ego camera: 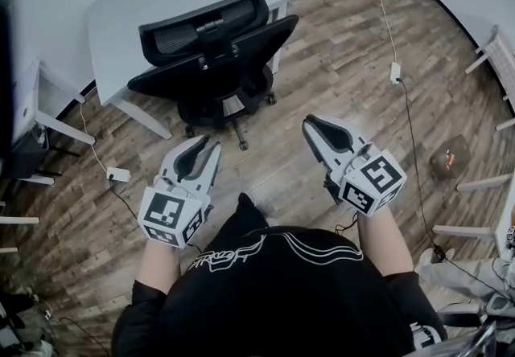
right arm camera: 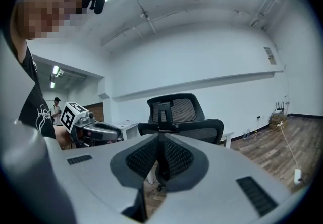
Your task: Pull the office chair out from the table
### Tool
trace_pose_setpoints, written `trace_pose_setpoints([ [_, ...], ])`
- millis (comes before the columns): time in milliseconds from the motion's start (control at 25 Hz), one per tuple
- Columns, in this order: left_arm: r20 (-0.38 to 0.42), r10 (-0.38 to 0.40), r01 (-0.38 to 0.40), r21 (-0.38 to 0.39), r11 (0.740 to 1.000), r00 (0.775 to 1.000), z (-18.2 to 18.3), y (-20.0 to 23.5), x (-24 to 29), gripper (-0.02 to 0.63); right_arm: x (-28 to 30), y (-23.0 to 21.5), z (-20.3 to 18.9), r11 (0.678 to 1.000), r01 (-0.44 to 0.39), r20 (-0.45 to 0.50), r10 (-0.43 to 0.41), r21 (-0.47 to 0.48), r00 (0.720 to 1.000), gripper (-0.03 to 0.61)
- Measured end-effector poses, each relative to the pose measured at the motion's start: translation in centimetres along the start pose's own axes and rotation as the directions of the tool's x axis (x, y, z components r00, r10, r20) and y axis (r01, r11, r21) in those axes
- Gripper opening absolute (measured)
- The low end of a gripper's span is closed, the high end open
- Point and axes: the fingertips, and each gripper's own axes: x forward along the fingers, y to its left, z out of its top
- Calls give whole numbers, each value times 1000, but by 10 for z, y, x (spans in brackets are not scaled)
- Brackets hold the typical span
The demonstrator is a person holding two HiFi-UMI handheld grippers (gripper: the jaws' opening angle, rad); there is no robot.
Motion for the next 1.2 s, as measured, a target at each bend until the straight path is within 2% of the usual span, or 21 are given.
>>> trace_pose_setpoints([
  [160,-33,38,-38,16,999,999,-8,29,14,103,26,-24,-2,999,23,-39,-24,-28,999,41],
  [280,-59,75,-71,59,996,995,-9,58,21,121,50,-37,1,998,19,-76,-24,-61,997,53],
  [400,-71,108,-101,100,990,992,-9,86,26,146,72,-50,8,991,8,-111,-23,-131,994,88],
  [600,-89,164,-150,152,977,982,-2,135,27,177,109,-80,23,966,22,-165,-66,-258,984,149],
  [720,-96,184,-161,204,966,978,3,158,29,215,132,-98,26,931,41,-198,-121,-364,973,232],
  [800,-102,203,-175,232,957,974,2,175,30,236,147,-108,26,906,48,-212,-149,-421,966,260],
  [1000,-128,244,-198,298,934,961,-2,214,32,261,178,-133,24,827,44,-253,-221,-560,942,280],
  [1200,-179,253,-146,461,875,951,-16,233,38,272,203,-165,9,726,4,-317,-306,-688,898,281],
])
